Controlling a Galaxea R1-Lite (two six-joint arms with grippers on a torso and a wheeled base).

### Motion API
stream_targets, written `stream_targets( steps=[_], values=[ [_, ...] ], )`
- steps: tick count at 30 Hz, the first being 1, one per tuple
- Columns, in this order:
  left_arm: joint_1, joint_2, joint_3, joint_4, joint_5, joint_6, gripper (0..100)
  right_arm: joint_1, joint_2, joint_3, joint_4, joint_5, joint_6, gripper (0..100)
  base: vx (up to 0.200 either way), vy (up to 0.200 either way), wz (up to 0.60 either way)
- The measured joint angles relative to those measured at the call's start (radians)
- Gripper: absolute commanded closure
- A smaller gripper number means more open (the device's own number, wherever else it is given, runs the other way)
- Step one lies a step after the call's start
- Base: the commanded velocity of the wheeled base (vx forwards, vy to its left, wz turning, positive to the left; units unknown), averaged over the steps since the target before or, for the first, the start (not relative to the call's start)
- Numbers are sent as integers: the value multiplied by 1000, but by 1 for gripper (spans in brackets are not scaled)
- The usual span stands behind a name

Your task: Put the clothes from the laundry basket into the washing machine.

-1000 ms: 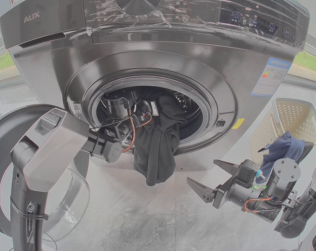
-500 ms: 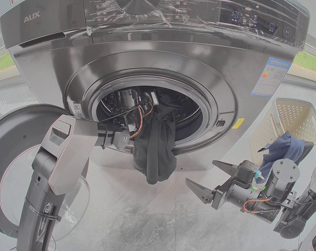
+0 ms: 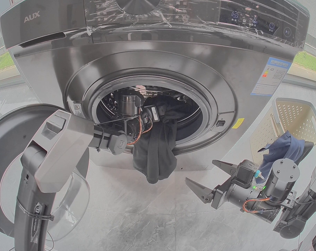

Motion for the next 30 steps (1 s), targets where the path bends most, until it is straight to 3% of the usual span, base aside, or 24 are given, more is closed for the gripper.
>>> stream_targets(
  steps=[11,19,20,30],
  values=[
    [-44,-179,335,121,-73,-6,0,2,1,-3,-1,1,0,0,0,0,0],
    [-53,-169,358,103,-78,36,0,3,3,-2,0,1,0,0,0,0,0],
    [-53,-165,355,95,-78,38,100,3,3,-2,0,1,0,0,0,0,0],
    [-54,-106,264,12,-78,37,100,3,4,-5,0,1,0,0,0,0,0]
  ],
)
